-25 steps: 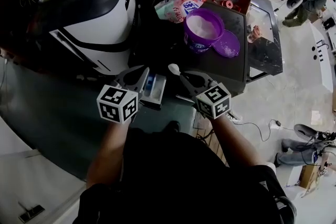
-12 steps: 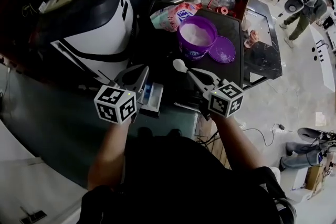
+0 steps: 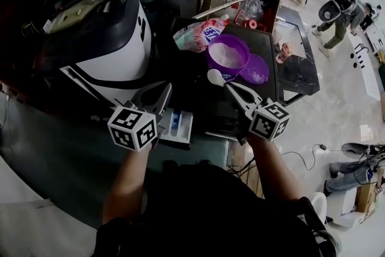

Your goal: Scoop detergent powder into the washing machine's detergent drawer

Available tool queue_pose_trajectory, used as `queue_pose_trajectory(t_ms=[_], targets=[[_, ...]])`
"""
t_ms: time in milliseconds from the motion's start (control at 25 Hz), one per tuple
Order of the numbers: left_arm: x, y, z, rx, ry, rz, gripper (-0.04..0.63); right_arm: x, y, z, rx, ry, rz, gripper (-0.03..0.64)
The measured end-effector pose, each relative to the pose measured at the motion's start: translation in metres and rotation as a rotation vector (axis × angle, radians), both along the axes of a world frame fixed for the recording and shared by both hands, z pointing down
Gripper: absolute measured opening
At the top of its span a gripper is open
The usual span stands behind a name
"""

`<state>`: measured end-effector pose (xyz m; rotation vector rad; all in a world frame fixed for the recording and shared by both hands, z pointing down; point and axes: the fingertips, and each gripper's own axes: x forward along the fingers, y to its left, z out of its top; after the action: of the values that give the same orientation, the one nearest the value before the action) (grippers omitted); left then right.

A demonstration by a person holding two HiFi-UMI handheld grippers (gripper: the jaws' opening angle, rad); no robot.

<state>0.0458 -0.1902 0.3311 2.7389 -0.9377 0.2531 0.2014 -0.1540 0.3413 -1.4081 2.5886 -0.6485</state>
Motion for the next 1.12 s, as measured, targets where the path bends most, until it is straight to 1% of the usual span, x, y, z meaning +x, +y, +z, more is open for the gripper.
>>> queue_pose_trajectory(t_ms=[120,280,600,840,1120], targets=[[-0.004,-0.003,-0.016,0.031,0.024,0.018,0.003,0.004,-0.001,-0.012,0.017,0.001,0.029,0.021],[-0.012,-0.011,-0.031,0.081,0.007,0.032,0.003,0.007,0.0,-0.032,0.056,0.006,0.067,0.021],[-0.034,-0.019,-0.047,0.144,-0.004,-0.008,0.003,0.021,0.013,-0.059,0.129,0.051,0.145,0.021],[-0.051,-0.022,-0.042,0.143,-0.009,-0.044,0.003,0.035,0.02,-0.062,0.149,0.074,0.186,0.02],[-0.056,-0.019,-0.035,0.115,0.003,-0.054,0.003,0.031,0.022,-0.06,0.154,0.092,0.179,0.02]])
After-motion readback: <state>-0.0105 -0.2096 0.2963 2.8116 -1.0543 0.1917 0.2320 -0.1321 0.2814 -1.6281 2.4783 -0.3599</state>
